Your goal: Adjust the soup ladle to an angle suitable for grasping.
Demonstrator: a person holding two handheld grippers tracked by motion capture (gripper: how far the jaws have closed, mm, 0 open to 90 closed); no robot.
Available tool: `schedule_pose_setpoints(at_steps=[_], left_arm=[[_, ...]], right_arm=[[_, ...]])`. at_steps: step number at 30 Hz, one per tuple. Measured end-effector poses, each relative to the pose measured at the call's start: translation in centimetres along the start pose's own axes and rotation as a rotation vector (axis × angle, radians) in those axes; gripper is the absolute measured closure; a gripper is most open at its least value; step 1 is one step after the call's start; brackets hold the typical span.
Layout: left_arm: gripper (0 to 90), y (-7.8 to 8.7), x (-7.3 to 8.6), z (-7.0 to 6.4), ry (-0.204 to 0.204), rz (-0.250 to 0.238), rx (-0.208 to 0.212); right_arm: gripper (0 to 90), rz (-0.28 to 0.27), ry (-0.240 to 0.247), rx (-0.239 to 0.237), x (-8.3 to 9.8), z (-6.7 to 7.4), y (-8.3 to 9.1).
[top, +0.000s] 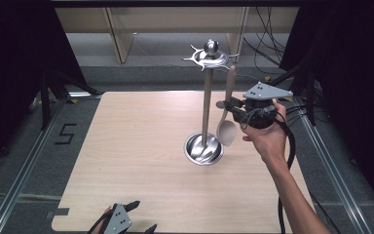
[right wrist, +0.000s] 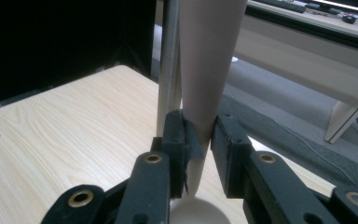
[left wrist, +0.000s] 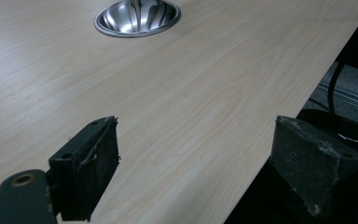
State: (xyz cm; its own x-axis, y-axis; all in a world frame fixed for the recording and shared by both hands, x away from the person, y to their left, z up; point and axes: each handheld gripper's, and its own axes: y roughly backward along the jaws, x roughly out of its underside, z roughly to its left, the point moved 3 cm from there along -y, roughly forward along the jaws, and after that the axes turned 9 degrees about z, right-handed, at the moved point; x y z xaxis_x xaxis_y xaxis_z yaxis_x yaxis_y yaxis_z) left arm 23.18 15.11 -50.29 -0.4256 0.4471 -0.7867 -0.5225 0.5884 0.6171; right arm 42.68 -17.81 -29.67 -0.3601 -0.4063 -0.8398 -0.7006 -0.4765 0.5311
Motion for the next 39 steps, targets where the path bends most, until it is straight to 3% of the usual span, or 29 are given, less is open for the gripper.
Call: schedule_pose_setpoints(at_steps=[13,16,18,21,24,26,35,39], left_arm=[[14.7,0.01,0.01,0.0,0.0,0.002,0.003],[14.7,-0.02,0.03,0.05,-0.005,0.006,-0.001],[14.7,-0.04,0.08,0.02,-0.005,0.016,0.001],[14.7,0.08,0.07,0.17,-0.032,0.03,-0.009],[14.7,0.1,0.08,0.18,-0.032,0.029,-0.007],[14.7,0.04,0.03,0.01,-0.011,0.009,0.002],[14.7,0.0,0.03,-0.12,-0.006,0.009,0.008],[14.7,-0.01,0.05,-0.14,-0.002,0.01,0.01]], right_arm=[[76.4,-0.036,-0.025,-0.003,0.52,0.11,0.07],[76.6,-0.036,-0.019,0.012,0.54,0.23,0.14],[76.7,-0.026,0.014,0.072,0.33,0.2,0.17],[76.7,-0.015,0.016,0.094,0.13,0.25,0.12],[76.7,0.002,0.033,0.118,-0.14,0.22,0.0],[76.7,0.001,0.019,0.12,-0.17,0.34,-0.01],[76.6,0.006,0.029,0.127,-0.33,0.3,-0.33],[76.6,-0.001,0.035,0.105,-0.27,0.26,-0.44]])
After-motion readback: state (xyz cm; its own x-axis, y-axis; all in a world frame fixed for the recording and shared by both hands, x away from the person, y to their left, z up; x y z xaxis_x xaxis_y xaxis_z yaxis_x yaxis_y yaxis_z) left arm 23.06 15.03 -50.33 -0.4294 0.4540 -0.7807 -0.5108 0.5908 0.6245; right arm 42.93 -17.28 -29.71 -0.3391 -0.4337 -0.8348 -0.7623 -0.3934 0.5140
